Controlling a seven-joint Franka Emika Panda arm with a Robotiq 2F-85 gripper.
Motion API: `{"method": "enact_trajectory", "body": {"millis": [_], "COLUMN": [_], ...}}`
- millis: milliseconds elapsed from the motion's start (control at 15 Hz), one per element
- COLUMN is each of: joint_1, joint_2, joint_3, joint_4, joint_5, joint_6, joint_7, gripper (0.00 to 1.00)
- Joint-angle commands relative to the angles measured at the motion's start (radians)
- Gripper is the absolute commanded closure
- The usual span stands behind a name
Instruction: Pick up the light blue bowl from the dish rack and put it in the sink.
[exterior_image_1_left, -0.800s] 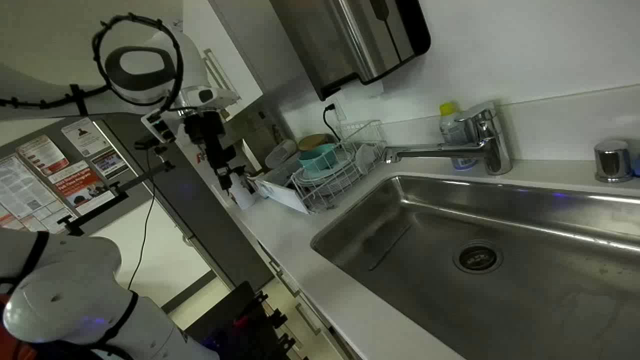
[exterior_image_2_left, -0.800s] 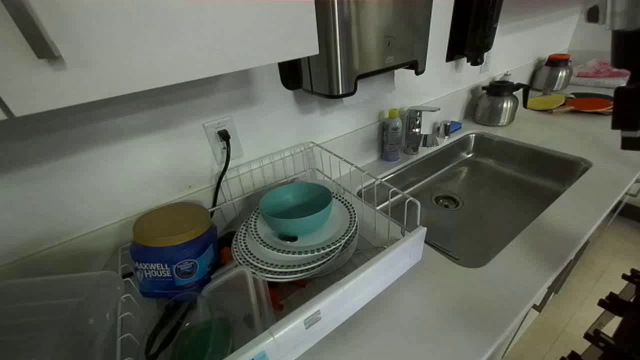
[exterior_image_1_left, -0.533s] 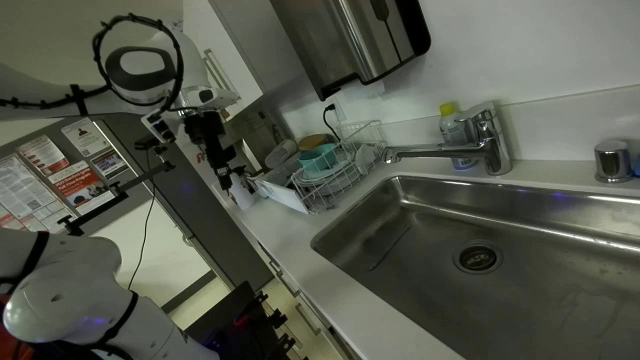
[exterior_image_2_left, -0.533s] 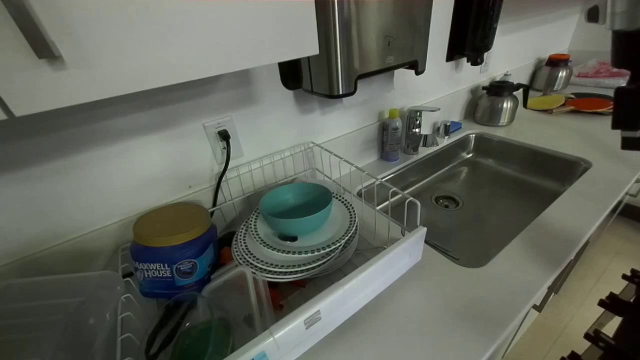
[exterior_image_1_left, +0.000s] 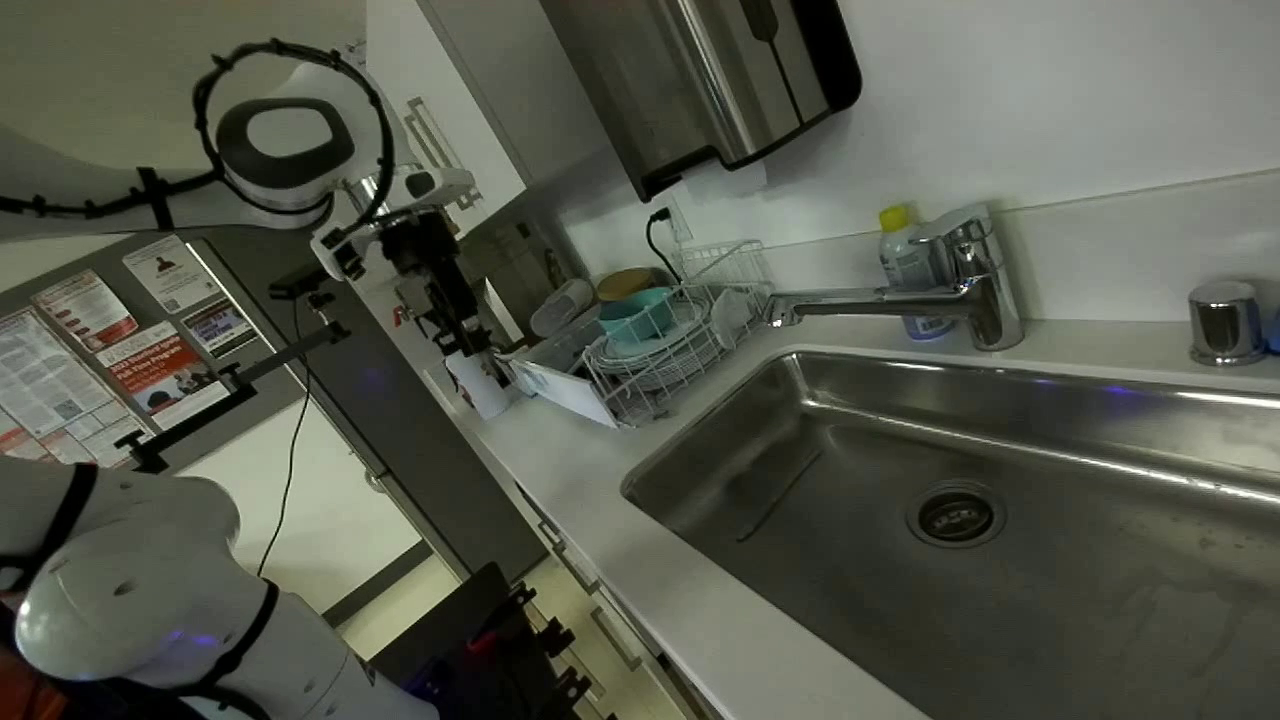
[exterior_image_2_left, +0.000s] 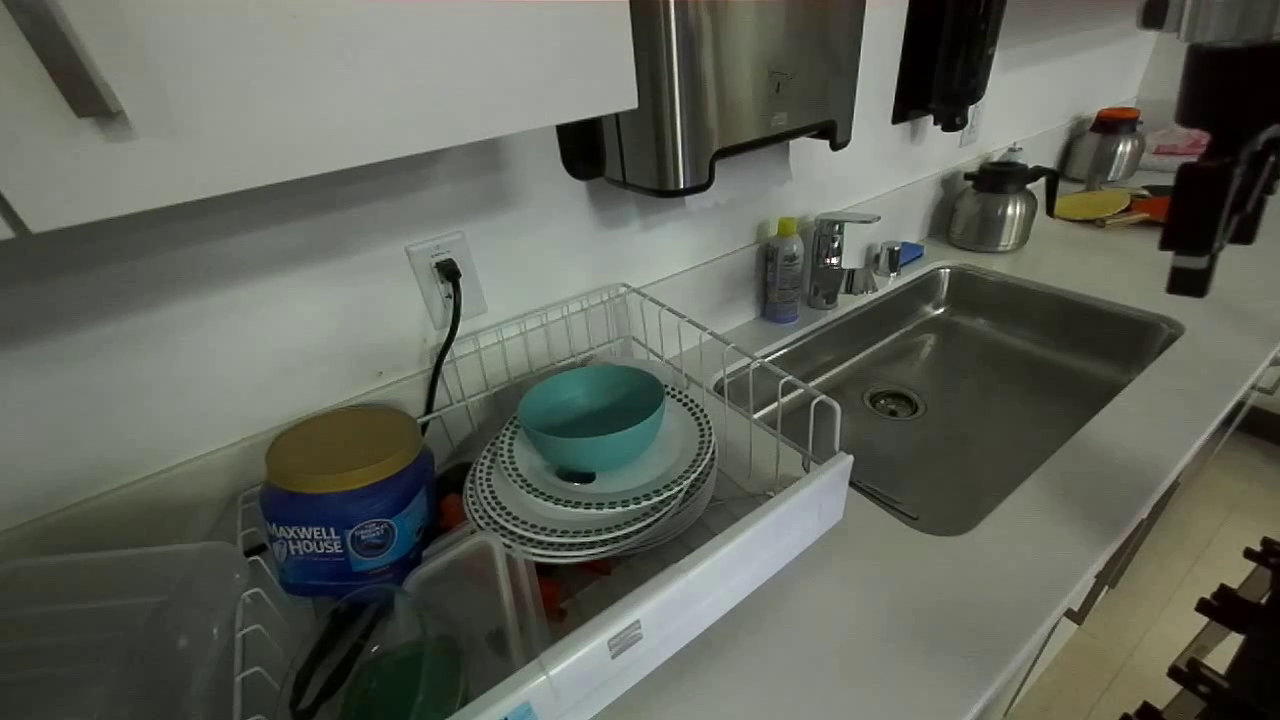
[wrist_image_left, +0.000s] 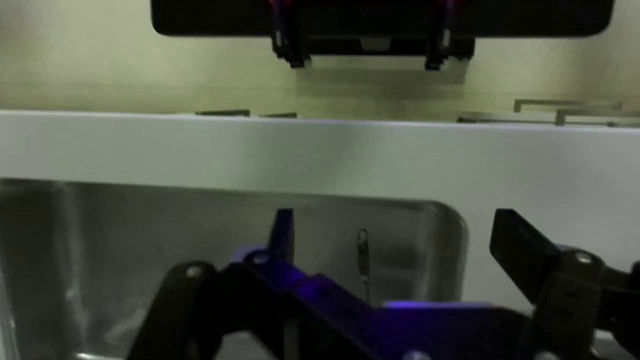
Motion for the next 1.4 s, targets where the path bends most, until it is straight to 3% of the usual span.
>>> {"method": "enact_trajectory", "body": {"millis": [0,467,600,667,1067,1333], "joint_1": [0.059,0.100,0.124,0.110,0.135,0.153], "joint_2": [0.061,0.282,0.333,0.269,0.339,0.412], "joint_3": [0.012,0.092,0.101,0.092,0.093,0.129], "joint_4": [0.036,0.139,0.177,0.116,0.163,0.195], "joint_5": [0.096,0.287,0.331,0.291,0.341,0.350], "joint_6": [0.185,0.554,0.574,0.562,0.588,0.675], "joint_7": [0.017,0.229,0.223,0.202,0.184,0.274], "gripper": [0.00,0.00,0.00,0.00,0.00,0.00]}}
